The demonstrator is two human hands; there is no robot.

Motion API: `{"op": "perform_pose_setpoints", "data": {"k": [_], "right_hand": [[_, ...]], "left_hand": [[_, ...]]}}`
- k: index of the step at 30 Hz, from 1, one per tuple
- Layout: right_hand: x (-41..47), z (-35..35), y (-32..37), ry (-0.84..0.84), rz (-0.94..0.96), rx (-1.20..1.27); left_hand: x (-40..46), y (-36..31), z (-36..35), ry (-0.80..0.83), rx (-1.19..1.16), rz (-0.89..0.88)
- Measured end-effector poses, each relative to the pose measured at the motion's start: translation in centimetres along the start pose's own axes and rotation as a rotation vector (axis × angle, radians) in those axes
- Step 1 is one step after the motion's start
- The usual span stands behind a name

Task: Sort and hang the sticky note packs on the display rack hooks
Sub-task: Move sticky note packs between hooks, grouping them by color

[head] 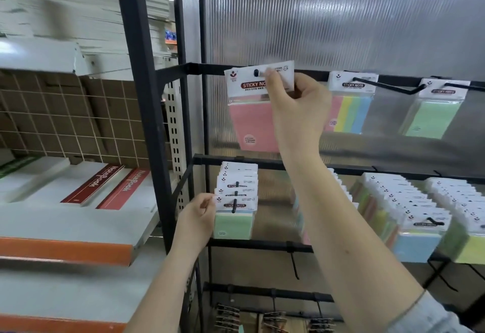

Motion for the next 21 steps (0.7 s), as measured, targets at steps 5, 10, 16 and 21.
{"op": "perform_pose_setpoints", "data": {"k": [5, 10, 16, 21], "right_hand": [[0.7, -0.8, -2.4, 0.034, -0.141, 0.001], [2.4, -2.2, -5.2, 0.043, -0.214, 0.036], [5.4, -4.0, -8.6, 0.06, -0.283, -0.065], [7.2, -4.2, -9.5, 0.054, -0.272, -0.21]], "left_hand": [[-0.3, 0.1, 0.0, 0.003, -0.019, 0.002], [-0.3, 0.0, 0.3, -0.009, -0.034, -0.006], [0.4, -0.2, 0.3, -0.009, -0.036, -0.011], [0.8, -0.6, 0.1, -0.001, -0.018, -0.011]]}}
Point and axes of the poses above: each hand's wrist, its own x-axis towards the middle knuckle, its own z-axis out of the back of the hand, y = z × x, the point moved 9 cm from there along x, towards the middle knuckle, and after that the axes turned 3 degrees about y, right-handed, at the moved point
